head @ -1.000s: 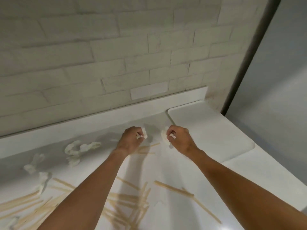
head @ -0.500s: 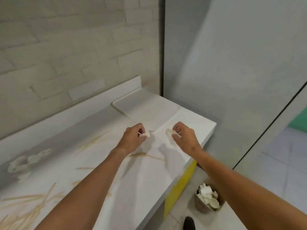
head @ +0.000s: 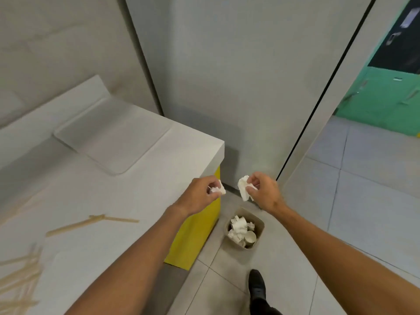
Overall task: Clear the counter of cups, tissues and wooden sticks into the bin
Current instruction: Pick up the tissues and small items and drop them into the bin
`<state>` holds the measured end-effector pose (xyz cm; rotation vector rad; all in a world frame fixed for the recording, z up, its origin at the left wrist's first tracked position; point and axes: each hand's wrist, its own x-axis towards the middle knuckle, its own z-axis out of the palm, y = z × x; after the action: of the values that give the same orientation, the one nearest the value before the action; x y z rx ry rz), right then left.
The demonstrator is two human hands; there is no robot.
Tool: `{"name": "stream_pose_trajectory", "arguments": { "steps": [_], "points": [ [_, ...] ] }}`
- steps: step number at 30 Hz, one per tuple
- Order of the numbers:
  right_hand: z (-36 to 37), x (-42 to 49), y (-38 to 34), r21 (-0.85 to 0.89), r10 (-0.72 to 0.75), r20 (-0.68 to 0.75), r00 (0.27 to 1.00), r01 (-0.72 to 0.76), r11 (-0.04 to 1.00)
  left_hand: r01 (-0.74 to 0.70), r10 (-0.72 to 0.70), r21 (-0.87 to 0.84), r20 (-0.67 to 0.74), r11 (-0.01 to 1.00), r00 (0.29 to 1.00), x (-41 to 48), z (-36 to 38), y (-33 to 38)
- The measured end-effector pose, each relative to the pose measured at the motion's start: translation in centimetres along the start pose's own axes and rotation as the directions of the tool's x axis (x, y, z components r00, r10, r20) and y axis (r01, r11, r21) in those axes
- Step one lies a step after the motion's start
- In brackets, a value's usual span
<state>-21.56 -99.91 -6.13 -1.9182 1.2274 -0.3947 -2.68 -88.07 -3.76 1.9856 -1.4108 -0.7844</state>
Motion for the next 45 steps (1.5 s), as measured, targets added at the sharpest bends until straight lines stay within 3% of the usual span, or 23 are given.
{"name": "stream_pose_trajectory", "arguments": {
  "steps": [12,23,28,35,40,45],
  "points": [
    [5.8,8.3,21.3,-0.130,0.219,0.248,0.944,-0.191,0.973,0.370,-0.363,-0.040,0.123,0.928,0.924,8.8,21.2,-10.6],
    [16.0,12.6,33.5,-0.236,0.371,0.360,0.856,-0.301,0.924,0.542,-0.531,-0.027,0.164,0.840,0.831,11.3,31.6,-19.6],
    [14.8,11.9,32.3,-0.214,0.347,0.413,0.842,-0.281,0.936,0.539,-0.529,0.012,0.214,0.842,0.821,10.0,29.7,-19.2],
    [11.5,10.5,24.5,-0.070,0.218,0.362,0.906,-0.206,0.976,0.442,-0.436,0.002,0.162,0.897,0.885,9.0,23.9,-16.0],
    [9.0,7.6,17.3,0.017,0.118,0.274,0.954,-0.127,0.992,0.275,-0.280,0.054,0.123,0.960,0.952,7.4,18.5,-12.2],
    [6.7,3.9,9.7,0.105,0.007,0.087,0.996,-0.016,0.994,0.061,-0.062,0.060,0.010,0.996,0.998,4.4,11.7,-7.5]
  ]
}}
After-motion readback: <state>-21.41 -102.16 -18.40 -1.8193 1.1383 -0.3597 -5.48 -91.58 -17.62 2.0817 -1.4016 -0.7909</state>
